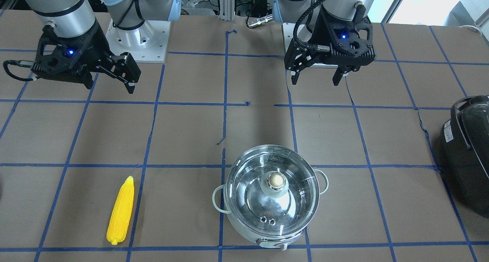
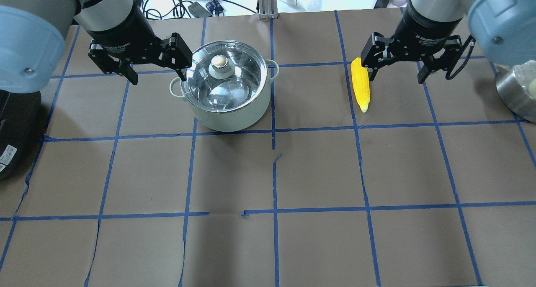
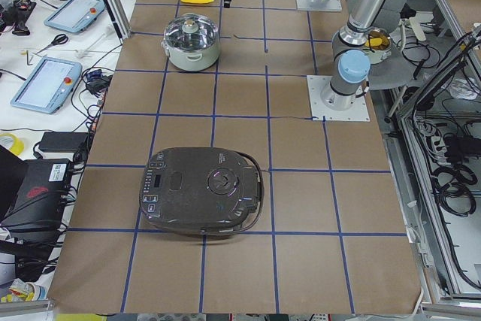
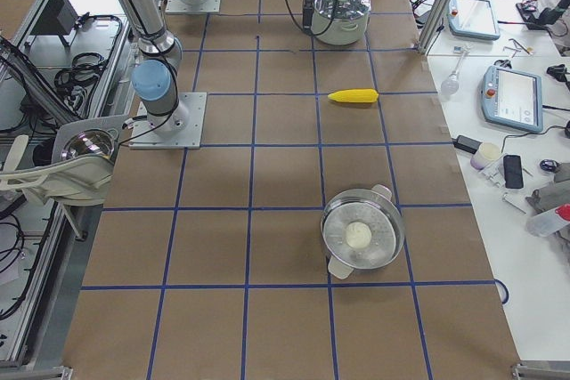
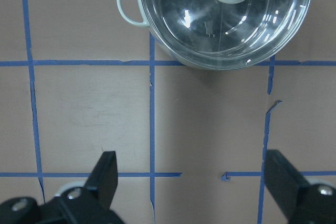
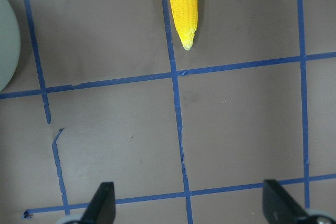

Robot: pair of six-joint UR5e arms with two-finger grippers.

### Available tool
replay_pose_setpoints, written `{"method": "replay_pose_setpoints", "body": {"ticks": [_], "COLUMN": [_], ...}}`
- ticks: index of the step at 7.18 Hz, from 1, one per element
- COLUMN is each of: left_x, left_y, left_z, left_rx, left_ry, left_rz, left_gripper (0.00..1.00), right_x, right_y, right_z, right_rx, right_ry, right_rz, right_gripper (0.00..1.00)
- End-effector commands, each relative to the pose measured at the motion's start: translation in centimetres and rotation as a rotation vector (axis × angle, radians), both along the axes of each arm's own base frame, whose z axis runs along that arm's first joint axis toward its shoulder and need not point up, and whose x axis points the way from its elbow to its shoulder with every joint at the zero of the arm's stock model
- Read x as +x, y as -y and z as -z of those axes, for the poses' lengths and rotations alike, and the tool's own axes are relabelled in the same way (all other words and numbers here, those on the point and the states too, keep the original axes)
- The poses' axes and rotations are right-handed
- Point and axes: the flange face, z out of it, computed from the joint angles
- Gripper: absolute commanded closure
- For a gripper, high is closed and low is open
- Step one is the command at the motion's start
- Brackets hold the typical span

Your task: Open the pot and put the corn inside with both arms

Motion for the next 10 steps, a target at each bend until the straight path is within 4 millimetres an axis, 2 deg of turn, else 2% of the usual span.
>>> {"method": "replay_pose_setpoints", "body": {"ticks": [1, 10], "left_x": [-0.01, 0.08], "left_y": [-0.11, -0.32], "left_z": [-0.14, -0.21], "left_rx": [-0.003, 0.002], "left_ry": [0.001, 0.002], "left_rz": [0.001, -0.001], "left_gripper": [0.0, 0.0], "right_x": [-0.02, 0.04], "right_y": [0.02, 0.18], "right_z": [-0.08, -0.41], "right_rx": [-0.002, -0.018], "right_ry": [-0.002, 0.004], "right_rz": [-0.002, -0.001], "right_gripper": [0.0, 0.0]}}
